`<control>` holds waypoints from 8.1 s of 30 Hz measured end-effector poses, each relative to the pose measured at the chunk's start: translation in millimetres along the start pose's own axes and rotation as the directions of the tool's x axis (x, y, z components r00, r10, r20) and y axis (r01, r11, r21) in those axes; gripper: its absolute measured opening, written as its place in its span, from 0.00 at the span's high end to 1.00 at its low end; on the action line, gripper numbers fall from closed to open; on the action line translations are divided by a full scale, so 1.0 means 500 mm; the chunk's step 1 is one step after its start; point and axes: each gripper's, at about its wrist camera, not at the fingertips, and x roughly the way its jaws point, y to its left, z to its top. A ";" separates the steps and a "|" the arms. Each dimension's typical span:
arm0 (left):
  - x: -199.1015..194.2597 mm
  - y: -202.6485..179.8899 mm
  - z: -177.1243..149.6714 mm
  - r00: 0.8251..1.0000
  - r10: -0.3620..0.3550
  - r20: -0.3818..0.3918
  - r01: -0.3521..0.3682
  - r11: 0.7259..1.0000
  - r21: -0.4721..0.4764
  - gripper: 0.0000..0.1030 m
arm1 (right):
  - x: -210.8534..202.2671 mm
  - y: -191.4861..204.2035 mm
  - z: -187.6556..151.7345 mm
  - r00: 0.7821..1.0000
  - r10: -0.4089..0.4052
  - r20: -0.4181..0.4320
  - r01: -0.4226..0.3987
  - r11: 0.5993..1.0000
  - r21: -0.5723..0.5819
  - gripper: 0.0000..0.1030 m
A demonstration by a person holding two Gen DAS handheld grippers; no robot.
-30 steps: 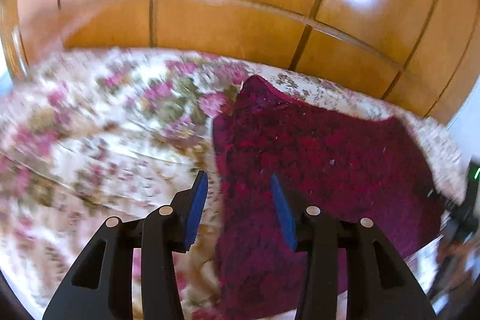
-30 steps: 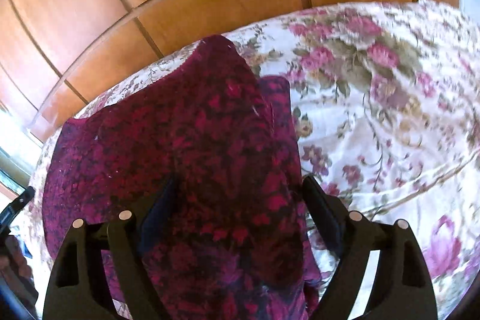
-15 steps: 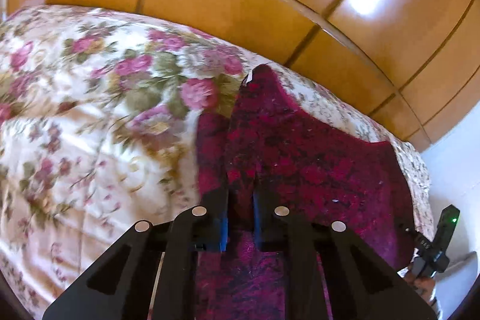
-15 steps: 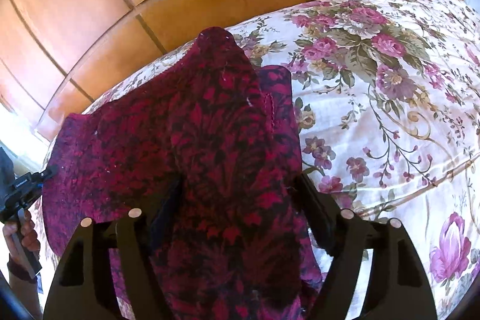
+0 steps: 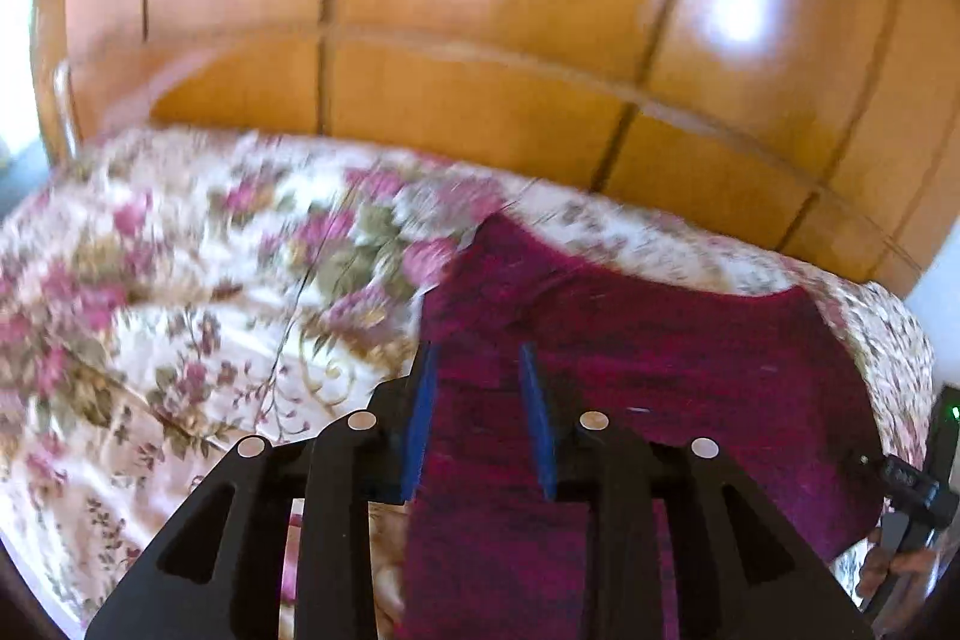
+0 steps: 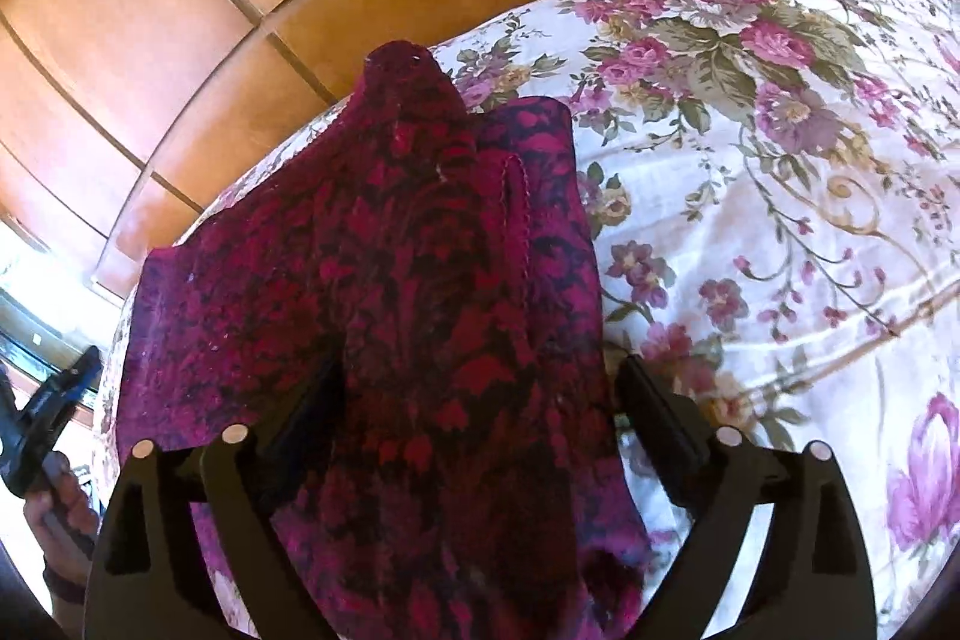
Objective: Fold small clothes
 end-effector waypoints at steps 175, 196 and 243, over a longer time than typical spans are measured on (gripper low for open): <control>0.087 -0.050 -0.157 0.904 -0.360 -0.229 0.353 0.933 -0.072 0.48 | -0.128 0.383 0.051 0.882 0.459 -0.102 -0.468 0.836 -0.287 0.67; -0.078 0.311 -0.067 0.827 -0.562 0.019 0.522 0.754 -0.399 0.49 | 0.123 0.704 -0.221 0.964 0.156 -0.216 -0.266 0.544 -0.796 0.51; 0.023 0.146 -0.042 0.972 -0.167 -0.168 0.160 0.986 -0.050 0.82 | 0.121 0.635 0.076 0.988 0.135 -0.077 -0.155 0.805 -0.572 0.28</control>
